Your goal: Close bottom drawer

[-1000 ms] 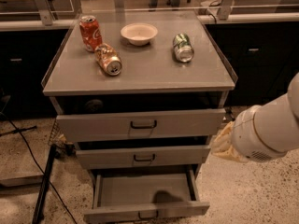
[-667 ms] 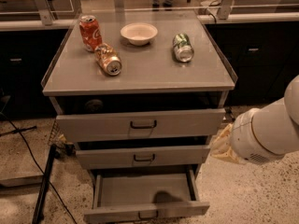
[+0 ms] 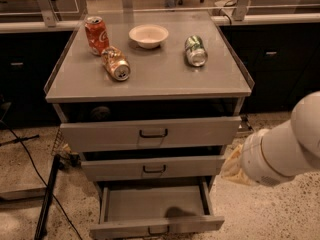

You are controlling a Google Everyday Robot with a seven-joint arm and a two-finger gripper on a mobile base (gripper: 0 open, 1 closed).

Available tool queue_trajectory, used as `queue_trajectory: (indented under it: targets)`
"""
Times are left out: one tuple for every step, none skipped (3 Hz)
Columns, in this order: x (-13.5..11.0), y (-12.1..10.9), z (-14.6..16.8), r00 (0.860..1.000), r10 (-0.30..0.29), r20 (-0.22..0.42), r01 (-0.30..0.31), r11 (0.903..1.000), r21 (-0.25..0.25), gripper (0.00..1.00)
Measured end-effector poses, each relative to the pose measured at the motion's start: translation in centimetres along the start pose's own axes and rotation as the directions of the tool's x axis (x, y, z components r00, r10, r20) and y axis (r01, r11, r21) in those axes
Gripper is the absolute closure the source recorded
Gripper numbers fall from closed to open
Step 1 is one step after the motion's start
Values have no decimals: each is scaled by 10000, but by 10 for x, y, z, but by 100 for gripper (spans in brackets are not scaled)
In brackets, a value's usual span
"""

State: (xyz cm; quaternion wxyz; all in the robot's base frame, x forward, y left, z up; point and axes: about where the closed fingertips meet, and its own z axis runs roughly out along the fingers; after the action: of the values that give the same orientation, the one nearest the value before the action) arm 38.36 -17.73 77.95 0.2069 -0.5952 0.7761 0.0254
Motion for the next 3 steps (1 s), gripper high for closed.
queue_trajectory:
  targets:
    - [17, 14, 37, 9992, -388, 33, 388, 9992, 65, 100]
    - [57, 42, 113, 9984, -237, 510, 239, 9997, -19, 100]
    - [85, 60, 174, 9968, 159, 779, -134, 9994, -325, 100]
